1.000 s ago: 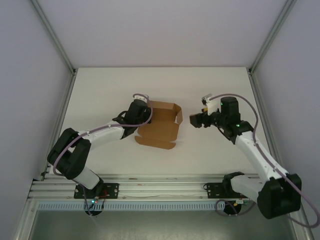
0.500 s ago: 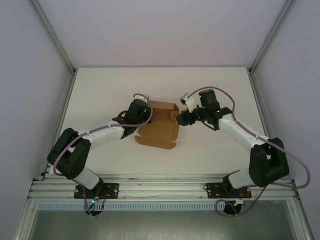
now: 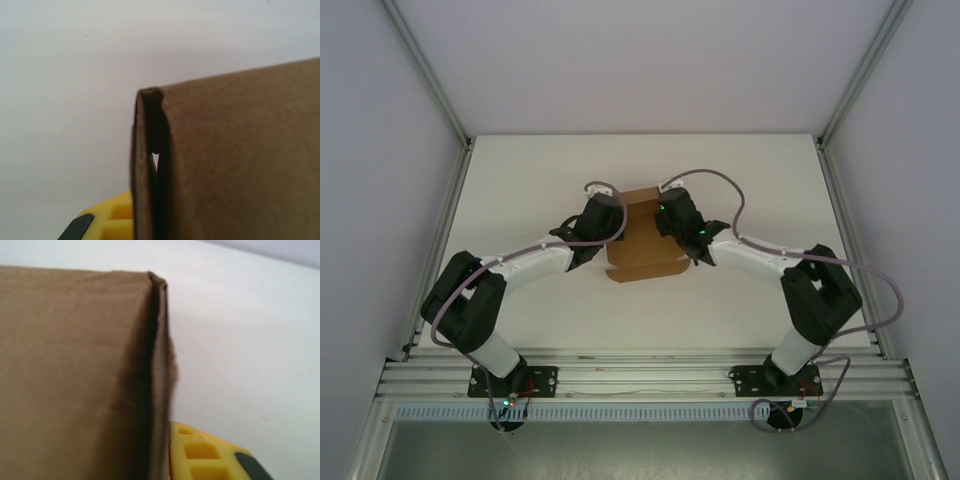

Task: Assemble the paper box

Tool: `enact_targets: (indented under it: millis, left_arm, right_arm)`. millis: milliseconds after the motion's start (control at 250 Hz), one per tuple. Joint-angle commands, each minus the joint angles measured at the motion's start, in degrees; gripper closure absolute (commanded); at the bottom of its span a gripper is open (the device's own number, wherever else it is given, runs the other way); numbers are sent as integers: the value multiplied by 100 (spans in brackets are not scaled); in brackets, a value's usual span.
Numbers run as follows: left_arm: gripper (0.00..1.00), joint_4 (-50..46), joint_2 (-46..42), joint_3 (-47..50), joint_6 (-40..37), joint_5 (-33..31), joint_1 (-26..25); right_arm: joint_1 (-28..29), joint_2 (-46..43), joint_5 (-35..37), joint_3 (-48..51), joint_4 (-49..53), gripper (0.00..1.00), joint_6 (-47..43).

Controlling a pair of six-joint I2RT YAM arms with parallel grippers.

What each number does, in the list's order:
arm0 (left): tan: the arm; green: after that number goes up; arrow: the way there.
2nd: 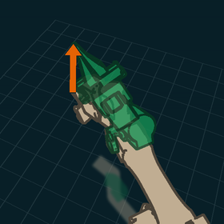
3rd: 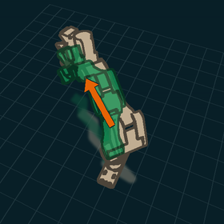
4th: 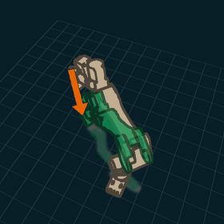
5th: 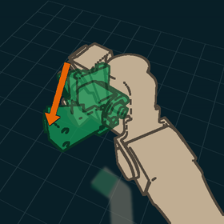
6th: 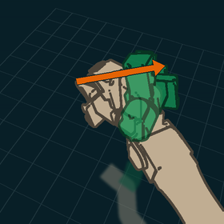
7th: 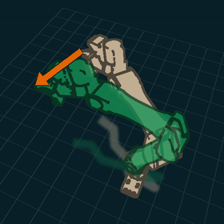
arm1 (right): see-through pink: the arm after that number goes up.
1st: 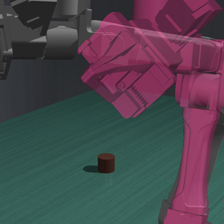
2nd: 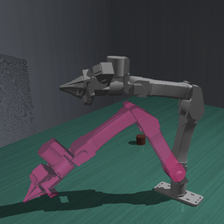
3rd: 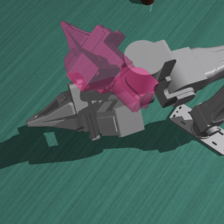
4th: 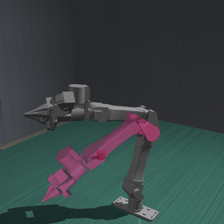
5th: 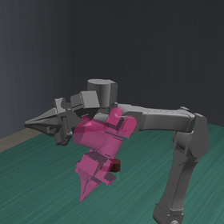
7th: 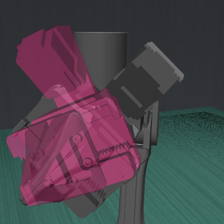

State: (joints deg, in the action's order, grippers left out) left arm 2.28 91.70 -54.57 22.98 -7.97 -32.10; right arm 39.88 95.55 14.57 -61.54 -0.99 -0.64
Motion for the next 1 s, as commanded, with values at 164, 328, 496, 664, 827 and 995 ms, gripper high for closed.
enact_targets:
  millis: [164, 328, 496, 664, 827, 995]
  left_arm:
    - [100, -624, 142, -431, 690, -122, -131]
    - [100, -755, 259, -610, 826, -94, -130]
    - [100, -743, 357, -678, 761, 0, -130]
    - [100, -742, 356, -654, 619, 38, -114]
    - [100, -712, 288, -560, 524, 177, -78]
    - [100, -674, 167, -457, 401, 397, 16]
  right_arm:
    - [62, 1094, 3527, -1045, 557, 100, 1721]
    - [78, 1467, 3924, -1501, 1237, 100, 2227]
    - [73, 1254, 3044, -1104, 203, 100, 1266]
    - [62, 545, 1532, -368, -673, 49, 324]
    - [34, -242, 166, 273, -817, 35, -34]
    - [37, -1206, -713, 984, -855, 15, -121]
